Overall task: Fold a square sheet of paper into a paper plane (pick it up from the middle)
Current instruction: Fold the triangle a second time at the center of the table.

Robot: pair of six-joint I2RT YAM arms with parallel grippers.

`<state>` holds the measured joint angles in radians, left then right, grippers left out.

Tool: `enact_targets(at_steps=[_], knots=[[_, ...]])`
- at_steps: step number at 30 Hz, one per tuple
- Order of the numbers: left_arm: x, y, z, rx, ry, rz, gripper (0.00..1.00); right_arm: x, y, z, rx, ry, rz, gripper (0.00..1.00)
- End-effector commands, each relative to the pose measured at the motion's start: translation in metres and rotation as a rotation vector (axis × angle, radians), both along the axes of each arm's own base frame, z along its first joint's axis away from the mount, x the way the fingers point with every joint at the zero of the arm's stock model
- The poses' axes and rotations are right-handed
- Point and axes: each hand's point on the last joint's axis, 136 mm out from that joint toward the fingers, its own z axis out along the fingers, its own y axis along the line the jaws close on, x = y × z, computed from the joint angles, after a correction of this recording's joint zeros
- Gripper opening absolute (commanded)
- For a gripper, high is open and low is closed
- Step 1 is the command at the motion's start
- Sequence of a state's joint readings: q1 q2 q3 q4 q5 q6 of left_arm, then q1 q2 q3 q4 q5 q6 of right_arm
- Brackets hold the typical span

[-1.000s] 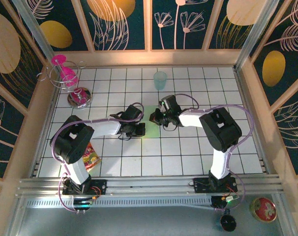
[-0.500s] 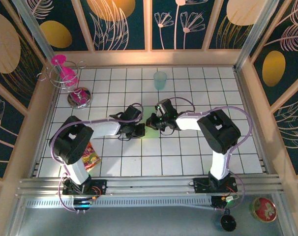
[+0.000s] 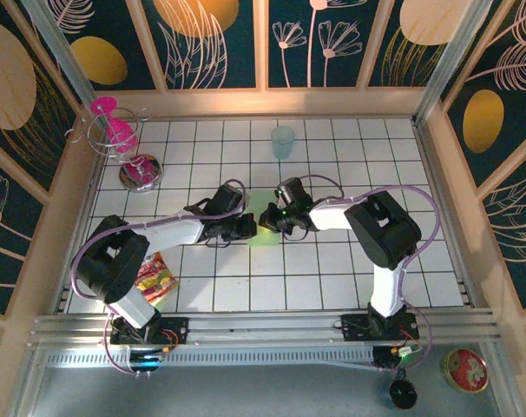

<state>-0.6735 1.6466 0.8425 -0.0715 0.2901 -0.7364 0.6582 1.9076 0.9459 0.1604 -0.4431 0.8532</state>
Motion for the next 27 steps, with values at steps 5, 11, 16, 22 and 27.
enact_targets(at_steps=[5, 11, 16, 22, 27], knots=[[-0.013, 0.002, -0.027, -0.004, 0.101, 0.026, 0.0, -0.006, -0.012, -0.021, -0.037, 0.057, -0.032, 0.0], [-0.025, 0.014, -0.051, 0.041, 0.155, 0.044, 0.0, -0.006, -0.014, -0.021, -0.034, 0.059, -0.033, 0.0], [-0.04, 0.024, -0.063, 0.064, 0.191, 0.048, 0.0, -0.008, -0.017, -0.026, -0.049, 0.07, -0.039, 0.0], [-0.064, 0.042, -0.068, 0.092, 0.244, 0.047, 0.0, -0.009, -0.024, -0.03, -0.074, 0.084, -0.048, 0.0], [-0.06, 0.034, -0.041, 0.001, 0.19, 0.062, 0.0, -0.01, -0.025, -0.029, -0.073, 0.083, -0.046, 0.0]])
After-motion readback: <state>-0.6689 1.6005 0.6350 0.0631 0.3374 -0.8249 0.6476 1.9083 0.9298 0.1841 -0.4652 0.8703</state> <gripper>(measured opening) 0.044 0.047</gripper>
